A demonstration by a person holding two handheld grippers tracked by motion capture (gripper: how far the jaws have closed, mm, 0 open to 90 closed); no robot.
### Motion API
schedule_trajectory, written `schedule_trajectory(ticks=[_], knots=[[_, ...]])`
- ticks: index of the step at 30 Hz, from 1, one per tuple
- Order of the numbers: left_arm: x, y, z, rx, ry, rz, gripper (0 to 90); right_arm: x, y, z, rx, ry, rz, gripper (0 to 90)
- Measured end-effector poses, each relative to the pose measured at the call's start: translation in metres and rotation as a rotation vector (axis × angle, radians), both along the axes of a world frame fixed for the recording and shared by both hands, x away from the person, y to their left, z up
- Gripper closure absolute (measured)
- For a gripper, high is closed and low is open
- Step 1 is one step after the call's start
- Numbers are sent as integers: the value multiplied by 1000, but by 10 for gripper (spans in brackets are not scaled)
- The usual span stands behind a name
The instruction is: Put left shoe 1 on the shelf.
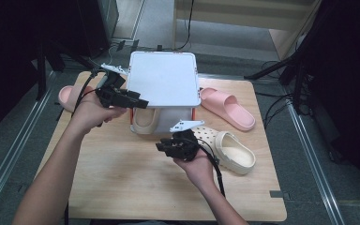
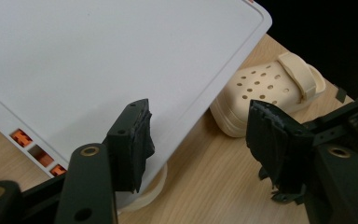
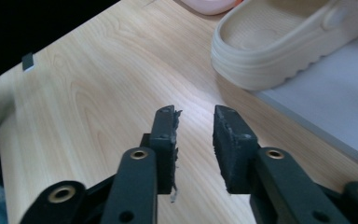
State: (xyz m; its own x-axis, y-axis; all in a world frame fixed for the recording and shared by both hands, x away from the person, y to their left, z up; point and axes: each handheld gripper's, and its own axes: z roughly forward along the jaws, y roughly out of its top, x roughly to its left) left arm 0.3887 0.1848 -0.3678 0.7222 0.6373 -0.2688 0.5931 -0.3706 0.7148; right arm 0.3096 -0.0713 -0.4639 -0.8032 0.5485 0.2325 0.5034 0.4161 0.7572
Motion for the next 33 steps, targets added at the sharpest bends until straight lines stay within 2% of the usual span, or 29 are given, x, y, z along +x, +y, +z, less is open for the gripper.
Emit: schedule_trajectory(ticks=[1,5,9,11,19,22,23,27,31,33], knots=[[-2,-1,0,12,7,-1,382,-3,-4,2,-1,1,3,685],[-11,-2,-1,-2,1,-4,373,-12,-26,6,-5,-10,-6,662],[-19,-4,-4,6,-13,-8,372,-19,-49,8,3,0,-27,637],[-22,-5,-5,7,-21,-10,372,-22,-60,8,-8,-22,-30,632],[-31,-8,-10,-1,-38,-19,370,-27,-103,8,-22,-14,-80,624],[-33,-8,-11,2,-41,-16,370,-26,-113,9,-22,-14,-90,624],[-35,-8,-12,3,-42,-17,370,-24,-124,9,-16,-2,-110,624],[-38,-9,-15,10,-45,-18,369,-20,-139,7,-17,15,-133,617],[-39,-9,-17,8,-38,-14,368,-15,-150,4,-25,39,-154,613],[-38,-7,-18,10,-38,-11,368,-13,-153,3,-10,51,-149,616]])
